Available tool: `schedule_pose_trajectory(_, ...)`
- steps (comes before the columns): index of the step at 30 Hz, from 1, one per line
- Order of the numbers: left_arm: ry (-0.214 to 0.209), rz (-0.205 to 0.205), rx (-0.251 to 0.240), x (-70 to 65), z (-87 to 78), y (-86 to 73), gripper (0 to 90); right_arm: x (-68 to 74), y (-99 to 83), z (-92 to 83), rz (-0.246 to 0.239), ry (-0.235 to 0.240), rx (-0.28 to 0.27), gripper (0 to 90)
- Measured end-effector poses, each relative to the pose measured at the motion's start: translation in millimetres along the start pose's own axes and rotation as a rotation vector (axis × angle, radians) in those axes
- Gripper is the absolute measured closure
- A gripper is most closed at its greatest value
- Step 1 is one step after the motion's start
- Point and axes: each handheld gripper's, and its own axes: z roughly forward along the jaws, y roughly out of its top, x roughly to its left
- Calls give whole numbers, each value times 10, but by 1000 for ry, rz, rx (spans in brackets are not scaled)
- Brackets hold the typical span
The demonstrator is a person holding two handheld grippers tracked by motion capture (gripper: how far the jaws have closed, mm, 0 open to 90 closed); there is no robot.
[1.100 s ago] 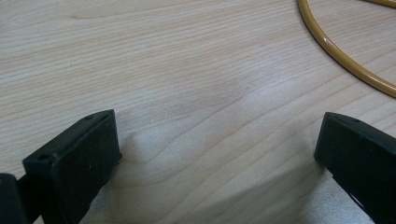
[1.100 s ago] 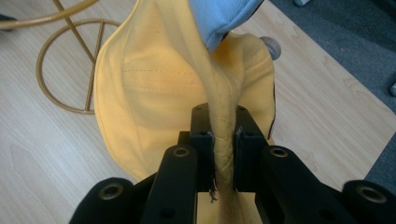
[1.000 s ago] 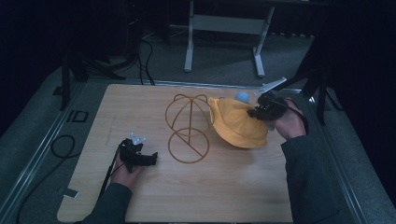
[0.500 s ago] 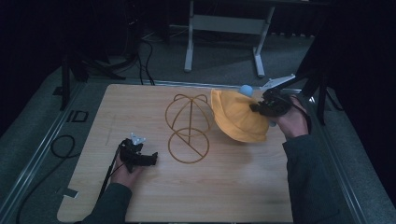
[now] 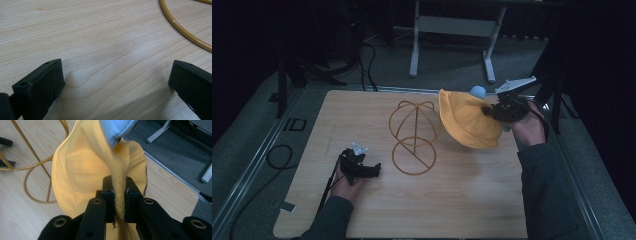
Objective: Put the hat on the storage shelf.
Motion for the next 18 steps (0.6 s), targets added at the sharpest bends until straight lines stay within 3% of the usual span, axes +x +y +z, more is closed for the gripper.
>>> schedule_pose_trajectory(18, -1, -2, 0, -2, 0, 0, 1, 51, 98, -88, -20, 12, -47, 824)
